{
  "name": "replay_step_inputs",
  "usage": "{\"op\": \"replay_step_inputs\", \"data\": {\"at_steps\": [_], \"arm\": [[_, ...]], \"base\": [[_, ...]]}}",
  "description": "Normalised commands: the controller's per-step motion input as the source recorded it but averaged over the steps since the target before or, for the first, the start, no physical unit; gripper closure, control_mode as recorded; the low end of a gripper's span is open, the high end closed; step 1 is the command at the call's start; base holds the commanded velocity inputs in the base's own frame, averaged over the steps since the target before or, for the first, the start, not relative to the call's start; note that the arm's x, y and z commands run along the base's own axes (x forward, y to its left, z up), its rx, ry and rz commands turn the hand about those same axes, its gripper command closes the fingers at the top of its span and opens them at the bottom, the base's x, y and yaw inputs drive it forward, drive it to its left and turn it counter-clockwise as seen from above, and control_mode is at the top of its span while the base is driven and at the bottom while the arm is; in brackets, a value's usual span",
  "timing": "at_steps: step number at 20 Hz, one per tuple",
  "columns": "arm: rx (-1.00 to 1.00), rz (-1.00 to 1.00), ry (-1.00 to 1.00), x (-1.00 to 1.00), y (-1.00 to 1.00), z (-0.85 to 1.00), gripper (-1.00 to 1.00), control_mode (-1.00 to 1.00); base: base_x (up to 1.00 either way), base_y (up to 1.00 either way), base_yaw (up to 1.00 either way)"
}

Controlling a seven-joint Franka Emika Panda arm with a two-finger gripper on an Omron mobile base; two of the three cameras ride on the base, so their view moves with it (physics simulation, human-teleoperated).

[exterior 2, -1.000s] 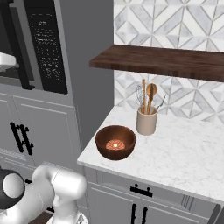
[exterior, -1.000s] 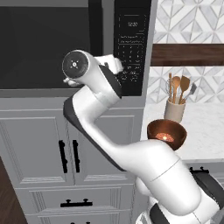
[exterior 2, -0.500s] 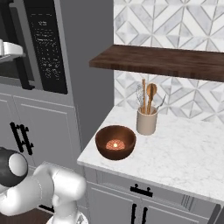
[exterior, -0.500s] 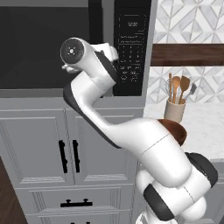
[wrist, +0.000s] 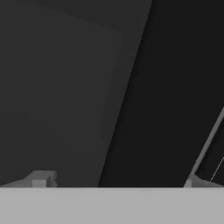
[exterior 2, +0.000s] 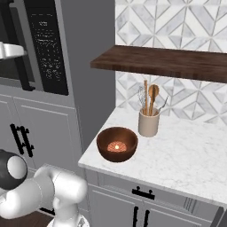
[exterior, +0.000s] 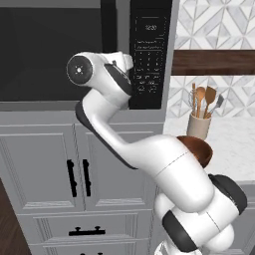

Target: Open the microwave, place the bowl with waffle inside the microwave, then close the microwave door and turn it on.

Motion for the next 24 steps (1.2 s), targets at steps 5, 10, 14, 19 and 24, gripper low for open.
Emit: {"op": "replay_step_inputs", "data": {"at_steps": [5,10,14,19,24], "arm": [[0.0,0.0,-0.04,0.17,0.04,0.0,1.0,-1.0],[-0.01,0.05,-0.04,-0.37,0.3,0.0,1.0,-1.0],[-0.03,0.05,-0.01,-0.97,0.85,0.0,1.0,-1.0],[-0.05,0.03,0.0,-1.0,1.0,0.0,1.0,-1.0],[-0.06,0.04,0.0,-1.0,1.0,0.0,1.0,-1.0]], "base": [[0.0,0.0,0.0],[0.0,0.0,0.0],[0.0,0.0,0.0],[0.0,0.0,0.0],[0.0,0.0,0.0]]}}
